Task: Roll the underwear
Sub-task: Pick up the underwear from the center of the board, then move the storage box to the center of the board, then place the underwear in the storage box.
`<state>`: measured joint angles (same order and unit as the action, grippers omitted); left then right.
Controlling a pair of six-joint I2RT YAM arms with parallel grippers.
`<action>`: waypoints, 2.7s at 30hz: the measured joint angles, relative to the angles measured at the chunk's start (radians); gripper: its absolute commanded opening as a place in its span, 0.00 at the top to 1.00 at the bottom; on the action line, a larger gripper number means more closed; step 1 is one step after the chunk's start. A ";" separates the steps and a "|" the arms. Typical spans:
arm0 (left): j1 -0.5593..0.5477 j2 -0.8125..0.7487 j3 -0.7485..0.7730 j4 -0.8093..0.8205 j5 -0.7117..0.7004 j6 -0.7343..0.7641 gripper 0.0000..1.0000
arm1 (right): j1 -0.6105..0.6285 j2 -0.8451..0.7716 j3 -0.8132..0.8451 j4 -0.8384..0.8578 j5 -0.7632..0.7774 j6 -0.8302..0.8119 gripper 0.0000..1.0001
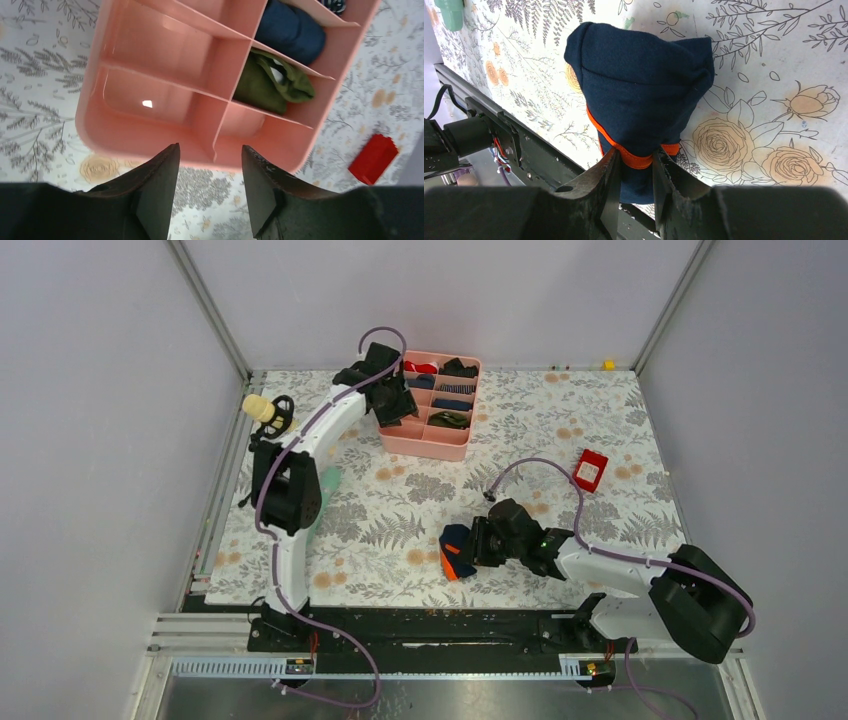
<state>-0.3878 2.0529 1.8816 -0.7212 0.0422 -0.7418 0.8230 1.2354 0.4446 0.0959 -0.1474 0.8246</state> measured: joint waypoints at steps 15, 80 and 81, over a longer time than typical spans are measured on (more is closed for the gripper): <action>-0.039 0.070 -0.139 0.095 0.052 0.134 0.53 | 0.000 -0.047 -0.001 -0.042 0.007 0.004 1.00; 0.081 -0.801 -0.397 -0.362 0.392 0.208 0.54 | -0.021 0.342 0.807 -0.375 0.192 -0.926 1.00; 0.092 -0.812 -0.394 -0.366 0.399 0.211 0.54 | -0.005 0.349 0.803 -0.367 0.210 -0.946 1.00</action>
<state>-0.2955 1.2407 1.4876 -1.0874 0.4408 -0.5308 0.8185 1.5841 1.2476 -0.2714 0.0628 -0.1215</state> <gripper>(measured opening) 0.464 0.318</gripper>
